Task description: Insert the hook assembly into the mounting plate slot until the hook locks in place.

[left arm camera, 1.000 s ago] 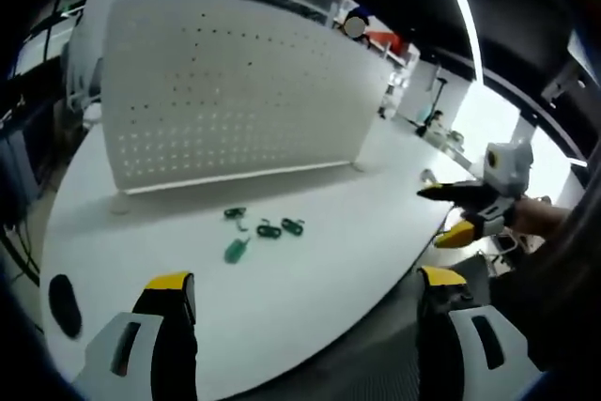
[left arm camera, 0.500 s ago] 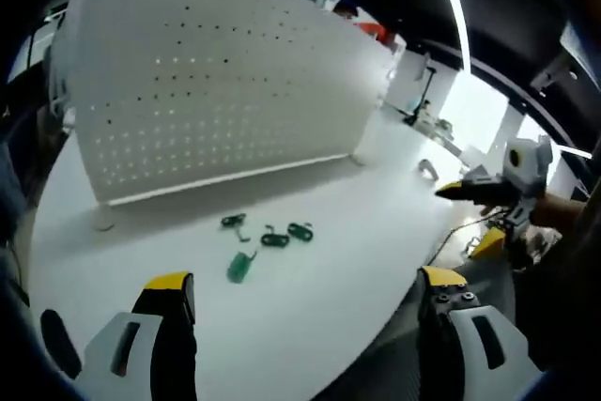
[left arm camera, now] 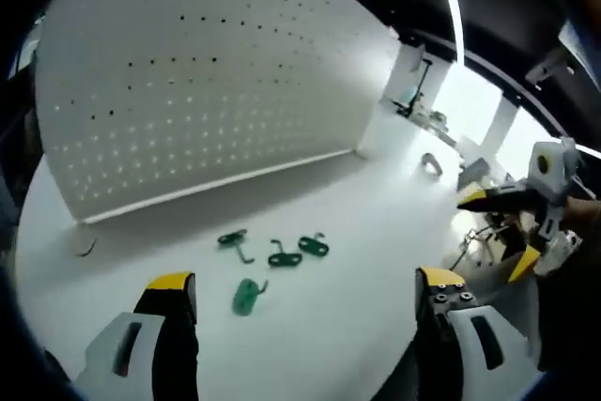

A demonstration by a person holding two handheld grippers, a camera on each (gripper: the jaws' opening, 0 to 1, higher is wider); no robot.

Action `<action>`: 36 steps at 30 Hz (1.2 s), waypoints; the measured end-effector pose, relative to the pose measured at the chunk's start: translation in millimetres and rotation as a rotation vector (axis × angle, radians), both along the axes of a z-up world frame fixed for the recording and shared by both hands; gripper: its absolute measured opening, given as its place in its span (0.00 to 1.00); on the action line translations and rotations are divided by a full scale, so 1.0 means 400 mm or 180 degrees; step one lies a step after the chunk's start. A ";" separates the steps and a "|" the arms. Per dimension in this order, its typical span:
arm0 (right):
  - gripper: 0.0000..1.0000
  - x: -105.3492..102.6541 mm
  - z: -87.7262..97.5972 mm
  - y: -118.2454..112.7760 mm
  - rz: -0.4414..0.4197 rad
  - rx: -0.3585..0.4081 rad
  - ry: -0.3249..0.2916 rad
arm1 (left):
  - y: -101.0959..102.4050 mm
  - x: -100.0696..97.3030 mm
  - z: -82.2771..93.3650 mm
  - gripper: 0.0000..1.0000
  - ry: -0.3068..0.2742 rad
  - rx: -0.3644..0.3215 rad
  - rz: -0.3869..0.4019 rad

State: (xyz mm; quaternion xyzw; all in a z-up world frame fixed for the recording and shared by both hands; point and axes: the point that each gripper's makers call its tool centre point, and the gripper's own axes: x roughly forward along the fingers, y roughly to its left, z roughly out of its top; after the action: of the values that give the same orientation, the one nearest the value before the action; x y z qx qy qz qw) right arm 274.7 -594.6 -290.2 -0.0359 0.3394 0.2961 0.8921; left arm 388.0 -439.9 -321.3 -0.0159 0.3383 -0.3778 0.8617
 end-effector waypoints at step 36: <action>0.89 0.049 -0.071 -0.044 -0.0282 0.0020 0.0410 | -0.059 0.248 -0.181 0.59 -0.0070 0.0302 -0.0509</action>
State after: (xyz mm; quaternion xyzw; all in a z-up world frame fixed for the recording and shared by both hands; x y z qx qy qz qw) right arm 294.4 -612.3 -318.6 0.0011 0.3964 0.2591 0.8808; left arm 487.0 -463.4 -393.8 0.0561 0.3465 -0.4291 0.8322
